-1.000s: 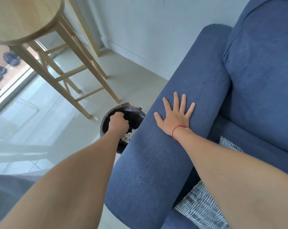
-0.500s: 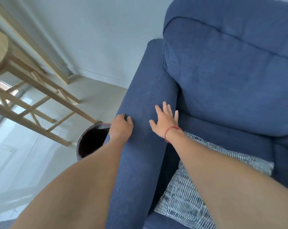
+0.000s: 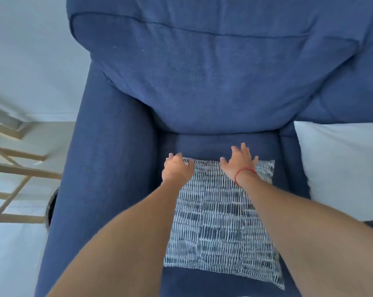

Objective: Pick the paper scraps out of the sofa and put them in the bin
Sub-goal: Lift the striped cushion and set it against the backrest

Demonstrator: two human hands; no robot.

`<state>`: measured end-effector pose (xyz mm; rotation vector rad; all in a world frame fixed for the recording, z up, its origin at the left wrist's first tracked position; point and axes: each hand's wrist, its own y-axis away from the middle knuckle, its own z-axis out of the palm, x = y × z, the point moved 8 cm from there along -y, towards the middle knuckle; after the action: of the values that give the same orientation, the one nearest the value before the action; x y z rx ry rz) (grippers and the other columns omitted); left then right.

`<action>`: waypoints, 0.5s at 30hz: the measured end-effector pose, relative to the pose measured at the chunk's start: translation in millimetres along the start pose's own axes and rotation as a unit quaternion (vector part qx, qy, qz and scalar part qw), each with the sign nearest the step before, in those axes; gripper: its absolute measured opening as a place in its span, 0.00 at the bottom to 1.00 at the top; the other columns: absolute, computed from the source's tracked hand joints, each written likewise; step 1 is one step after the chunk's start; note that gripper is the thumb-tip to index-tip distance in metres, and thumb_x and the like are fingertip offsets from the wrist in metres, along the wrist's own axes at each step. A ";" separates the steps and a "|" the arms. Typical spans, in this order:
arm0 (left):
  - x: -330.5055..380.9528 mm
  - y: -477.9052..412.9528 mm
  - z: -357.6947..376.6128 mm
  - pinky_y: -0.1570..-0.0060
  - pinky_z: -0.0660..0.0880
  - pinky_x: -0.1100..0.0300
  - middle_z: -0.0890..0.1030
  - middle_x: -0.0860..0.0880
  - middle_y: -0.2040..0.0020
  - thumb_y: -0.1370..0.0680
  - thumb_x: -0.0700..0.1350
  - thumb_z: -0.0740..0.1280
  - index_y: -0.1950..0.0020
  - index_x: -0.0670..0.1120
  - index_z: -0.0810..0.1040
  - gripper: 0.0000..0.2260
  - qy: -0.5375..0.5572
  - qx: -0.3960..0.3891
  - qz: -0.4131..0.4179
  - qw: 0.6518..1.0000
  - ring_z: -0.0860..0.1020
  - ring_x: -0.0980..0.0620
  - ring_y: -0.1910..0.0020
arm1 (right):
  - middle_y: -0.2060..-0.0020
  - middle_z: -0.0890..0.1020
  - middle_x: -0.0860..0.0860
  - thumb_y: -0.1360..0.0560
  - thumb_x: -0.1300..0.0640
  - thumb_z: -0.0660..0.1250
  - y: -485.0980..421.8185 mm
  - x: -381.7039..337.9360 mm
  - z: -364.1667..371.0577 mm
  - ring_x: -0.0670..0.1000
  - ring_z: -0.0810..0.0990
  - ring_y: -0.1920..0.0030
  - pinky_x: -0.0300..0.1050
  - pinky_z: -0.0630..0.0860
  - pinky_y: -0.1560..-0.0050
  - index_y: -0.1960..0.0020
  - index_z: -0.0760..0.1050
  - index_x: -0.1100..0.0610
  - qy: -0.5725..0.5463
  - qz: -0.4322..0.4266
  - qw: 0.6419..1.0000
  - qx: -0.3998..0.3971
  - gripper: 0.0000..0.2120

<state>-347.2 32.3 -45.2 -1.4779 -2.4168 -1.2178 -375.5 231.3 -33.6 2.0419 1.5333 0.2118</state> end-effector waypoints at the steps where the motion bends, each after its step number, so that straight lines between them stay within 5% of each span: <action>1: -0.8 3.8 15.1 0.29 0.64 0.47 0.54 0.42 0.22 0.22 0.57 0.62 0.23 0.45 0.57 0.32 -0.007 -0.022 -0.039 0.999 0.56 0.43 0.23 | 0.21 0.49 0.56 0.23 0.44 0.60 1.3 25.5 1.8 0.57 0.49 0.21 0.63 0.48 0.24 0.24 0.58 0.56 -0.007 0.042 0.999 -0.002 0.31; 3: -13.9 12.7 42.4 0.28 0.60 0.45 0.44 0.40 0.21 0.26 0.62 0.65 0.21 0.46 0.42 0.45 0.012 -0.073 -0.154 0.985 0.53 0.40 0.23 | 0.21 0.47 0.57 0.27 0.39 0.64 7.4 77.2 17.1 0.60 0.48 0.22 0.63 0.50 0.24 0.22 0.49 0.56 -0.049 0.158 0.986 -0.038 0.43; 6: -23.4 30.2 69.9 0.25 0.52 0.43 0.46 0.40 0.21 0.29 0.69 0.63 0.22 0.44 0.36 0.52 -0.050 -0.170 -0.241 0.954 0.53 0.38 0.23 | 0.22 0.52 0.59 0.32 0.36 0.70 23.1 125.4 56.4 0.62 0.56 0.23 0.58 0.58 0.26 0.22 0.34 0.59 -0.168 0.291 0.933 -0.130 0.58; 8: -20.1 31.4 74.4 0.25 0.56 0.47 0.58 0.39 0.23 0.29 0.64 0.69 0.22 0.39 0.43 0.51 0.009 -0.168 -0.244 0.955 0.60 0.39 0.25 | 0.26 0.64 0.60 0.27 0.44 0.70 25.8 130.7 68.3 0.60 0.69 0.30 0.51 0.69 0.33 0.22 0.42 0.64 -0.217 0.293 0.917 -0.162 0.49; 10: -13.8 23.3 71.1 0.36 0.69 0.52 0.73 0.39 0.36 0.30 0.55 0.75 0.25 0.35 0.55 0.46 0.100 -0.119 -0.219 0.963 0.74 0.42 0.38 | 0.35 0.76 0.60 0.24 0.54 0.67 19.1 129.2 62.4 0.57 0.79 0.45 0.46 0.76 0.49 0.26 0.58 0.66 -0.256 0.273 0.917 -0.138 0.33; 12: -1.8 17.8 63.1 0.43 0.73 0.53 0.76 0.42 0.41 0.31 0.53 0.76 0.26 0.36 0.59 0.42 0.113 -0.095 -0.187 0.971 0.76 0.44 0.44 | 0.38 0.78 0.60 0.24 0.59 0.64 12.5 124.3 49.2 0.57 0.78 0.51 0.45 0.72 0.55 0.32 0.67 0.66 -0.299 0.258 0.914 -0.097 0.23; 15: 23.2 8.6 37.4 0.56 0.78 0.55 0.76 0.45 0.38 0.29 0.54 0.74 0.30 0.45 0.65 0.33 0.107 -0.022 -0.125 0.986 0.76 0.47 0.50 | 0.39 0.77 0.62 0.23 0.56 0.61 7.8 109.1 11.6 0.61 0.79 0.45 0.49 0.72 0.54 0.35 0.68 0.66 -0.367 0.240 0.899 0.010 0.20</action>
<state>-340.6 75.4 -56.0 -1.0113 -2.4952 -1.4033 -327.9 326.4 -61.5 2.1257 0.5664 -0.3630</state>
